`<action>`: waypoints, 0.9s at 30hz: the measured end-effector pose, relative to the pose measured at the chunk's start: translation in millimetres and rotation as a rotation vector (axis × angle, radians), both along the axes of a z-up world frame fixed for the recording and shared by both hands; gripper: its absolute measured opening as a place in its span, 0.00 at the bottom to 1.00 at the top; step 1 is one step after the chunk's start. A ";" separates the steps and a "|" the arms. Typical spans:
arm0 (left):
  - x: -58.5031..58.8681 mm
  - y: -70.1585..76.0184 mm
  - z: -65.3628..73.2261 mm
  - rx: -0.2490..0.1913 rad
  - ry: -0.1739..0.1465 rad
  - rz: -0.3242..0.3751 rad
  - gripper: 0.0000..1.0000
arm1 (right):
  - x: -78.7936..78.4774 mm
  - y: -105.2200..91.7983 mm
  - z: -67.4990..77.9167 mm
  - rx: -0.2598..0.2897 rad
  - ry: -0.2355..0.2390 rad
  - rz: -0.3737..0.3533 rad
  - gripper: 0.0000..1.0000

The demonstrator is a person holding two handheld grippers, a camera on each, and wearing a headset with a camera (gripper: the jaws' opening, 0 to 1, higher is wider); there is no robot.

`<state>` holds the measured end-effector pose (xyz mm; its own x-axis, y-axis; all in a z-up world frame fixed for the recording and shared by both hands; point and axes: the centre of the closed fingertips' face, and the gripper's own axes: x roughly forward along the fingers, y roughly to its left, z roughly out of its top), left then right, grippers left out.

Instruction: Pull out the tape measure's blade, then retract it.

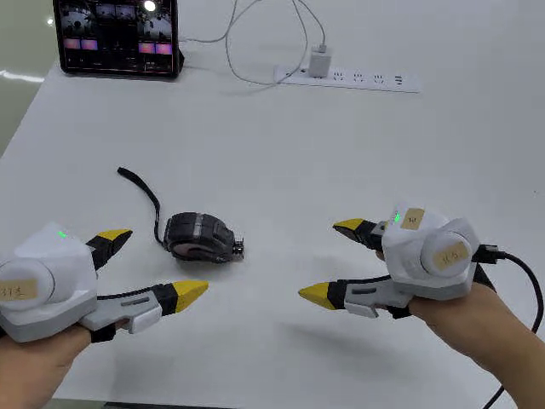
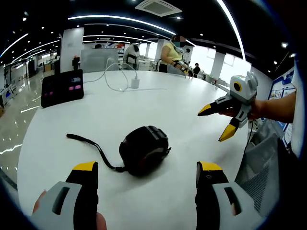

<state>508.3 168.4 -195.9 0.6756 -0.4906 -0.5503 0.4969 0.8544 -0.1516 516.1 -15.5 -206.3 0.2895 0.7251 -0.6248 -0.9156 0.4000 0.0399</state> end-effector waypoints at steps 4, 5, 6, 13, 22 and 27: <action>-2.6 3.2 -0.6 0.018 -0.001 0.001 0.84 | -1.8 -4.5 2.0 0.014 -0.010 -0.018 0.69; -3.7 3.9 -0.9 0.024 -0.002 0.001 0.84 | -3.2 -6.0 2.9 0.015 -0.012 -0.021 0.70; -4.5 4.5 -1.0 0.026 -0.003 0.002 0.85 | -4.2 -7.0 3.0 0.014 -0.014 -0.022 0.71; -12.1 4.9 0.6 0.031 -0.005 -0.018 0.88 | -10.1 -17.1 4.1 0.016 -0.014 -0.040 0.75; -20.2 11.8 3.5 0.032 0.003 -0.038 0.90 | -14.4 -29.5 4.4 0.014 -0.006 -0.062 0.80; -24.8 13.0 4.3 0.037 0.003 -0.055 0.92 | -18.6 -38.0 2.1 0.003 0.006 -0.071 0.82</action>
<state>483.5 181.4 -191.6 0.6462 -0.5063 -0.5710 0.5431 0.8308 -0.1220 497.5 -53.4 -204.2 0.3367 0.7049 -0.6243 -0.8846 0.4639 0.0467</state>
